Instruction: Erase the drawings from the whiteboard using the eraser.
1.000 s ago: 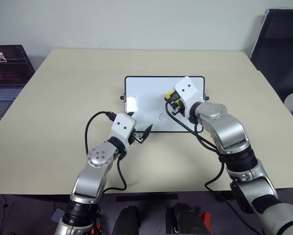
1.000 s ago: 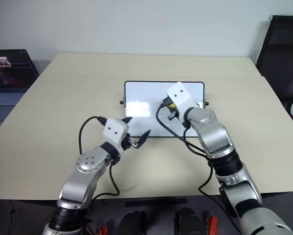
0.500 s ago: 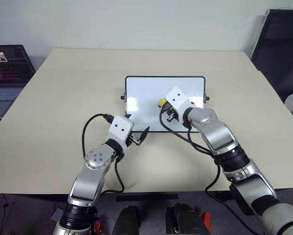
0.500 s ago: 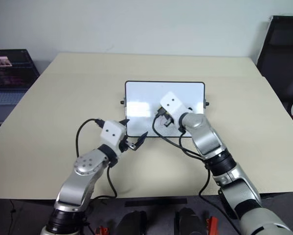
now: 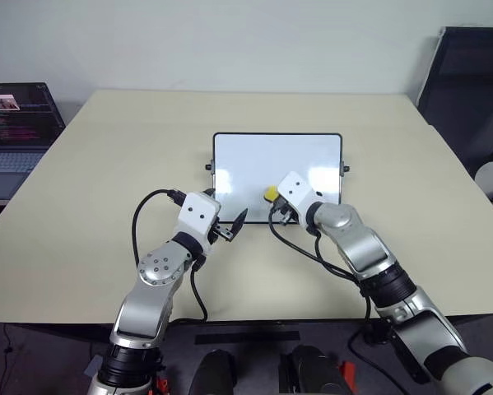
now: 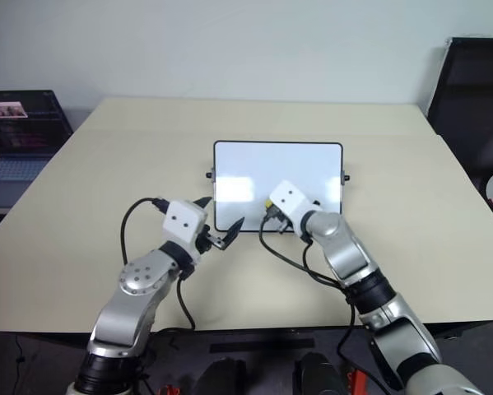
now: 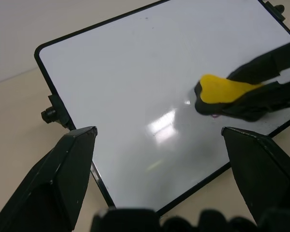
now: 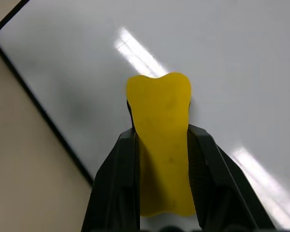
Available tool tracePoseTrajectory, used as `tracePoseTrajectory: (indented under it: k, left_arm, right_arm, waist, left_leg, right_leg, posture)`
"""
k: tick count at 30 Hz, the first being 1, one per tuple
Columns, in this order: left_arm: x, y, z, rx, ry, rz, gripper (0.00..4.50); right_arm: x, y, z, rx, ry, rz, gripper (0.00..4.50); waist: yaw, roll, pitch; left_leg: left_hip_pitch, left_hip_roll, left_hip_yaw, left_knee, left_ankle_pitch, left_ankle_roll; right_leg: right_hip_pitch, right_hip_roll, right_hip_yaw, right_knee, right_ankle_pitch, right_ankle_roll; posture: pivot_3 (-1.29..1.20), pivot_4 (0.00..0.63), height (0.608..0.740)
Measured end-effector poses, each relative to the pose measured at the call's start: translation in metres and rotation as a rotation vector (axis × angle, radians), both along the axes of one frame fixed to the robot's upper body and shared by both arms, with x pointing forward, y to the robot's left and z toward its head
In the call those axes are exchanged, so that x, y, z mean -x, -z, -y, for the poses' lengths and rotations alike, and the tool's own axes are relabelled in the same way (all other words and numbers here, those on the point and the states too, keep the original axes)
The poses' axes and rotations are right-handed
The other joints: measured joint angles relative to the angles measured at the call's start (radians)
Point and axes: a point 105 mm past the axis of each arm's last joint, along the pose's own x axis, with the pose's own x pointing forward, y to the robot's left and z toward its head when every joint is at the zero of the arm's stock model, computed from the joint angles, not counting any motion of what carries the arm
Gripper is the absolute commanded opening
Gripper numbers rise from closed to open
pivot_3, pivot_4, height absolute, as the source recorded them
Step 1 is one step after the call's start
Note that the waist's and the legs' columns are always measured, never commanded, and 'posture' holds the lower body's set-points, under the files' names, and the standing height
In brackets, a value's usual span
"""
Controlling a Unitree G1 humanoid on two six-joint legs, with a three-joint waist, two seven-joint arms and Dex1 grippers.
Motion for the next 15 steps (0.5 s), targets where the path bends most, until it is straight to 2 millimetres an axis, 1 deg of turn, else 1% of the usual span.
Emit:
tracePoseTrajectory:
  k: [3, 7, 11, 13, 15]
  left_arm:
    - [0.0, 0.0, 0.0, 0.0, 0.0, -0.001, 4.5]
    - [0.0, 0.0, 0.0, 0.0, 0.0, -0.002, 4.5]
    - [0.0, 0.0, 0.0, 0.0, 0.0, -0.002, 4.5]
    - [0.0, 0.0, 0.0, 0.0, 0.002, -0.002, 4.5]
    - [0.0, 0.0, 0.0, 0.0, 0.003, -0.002, 4.5]
  right_arm:
    - [0.004, 0.007, 0.0, 0.019, -0.012, -0.017, 0.97]
    - [0.006, 0.008, 0.0, 0.032, -0.015, -0.01, 0.97]
    - [0.007, 0.004, -0.001, 0.029, -0.018, -0.007, 0.97]
    - [0.007, 0.001, -0.001, 0.027, -0.018, -0.003, 0.97]
    - [0.005, -0.005, -0.001, 0.025, -0.01, 0.006, 0.97]
  waist:
    - [0.0, 0.0, 0.0]
    - [0.001, 0.0, 0.0]
    - [0.002, 0.0, 0.0]
    - [0.002, 0.0, 0.0]
    - [0.002, 0.0, 0.001]
  left_leg:
    - [0.001, 0.0, 0.0, 0.0, 0.0, 0.0]
    - [0.001, 0.0, 0.0, 0.0, 0.0, 0.001]
    - [-0.001, 0.0, 0.0, 0.0, 0.0, 0.001]
    - [-0.002, 0.0, 0.0, 0.0, 0.0, 0.001]
    - [-0.003, 0.0, 0.0, 0.0, 0.0, 0.001]
  right_leg:
    - [0.0, -0.001, 0.0, 0.001, 0.001, 0.0]
    - [0.0, -0.001, 0.0, 0.002, 0.0, 0.0]
    - [-0.002, -0.001, 0.0, 0.001, 0.001, 0.001]
    - [-0.003, -0.001, 0.0, 0.001, 0.003, 0.004]
    - [-0.004, -0.001, 0.0, 0.001, 0.003, 0.005]
  posture:
    - [0.0, 0.15, 0.74]
    - [0.0, 0.15, 0.74]
    - [0.0, 0.15, 0.74]
    - [0.0, 0.15, 0.74]
    - [0.0, 0.15, 0.74]
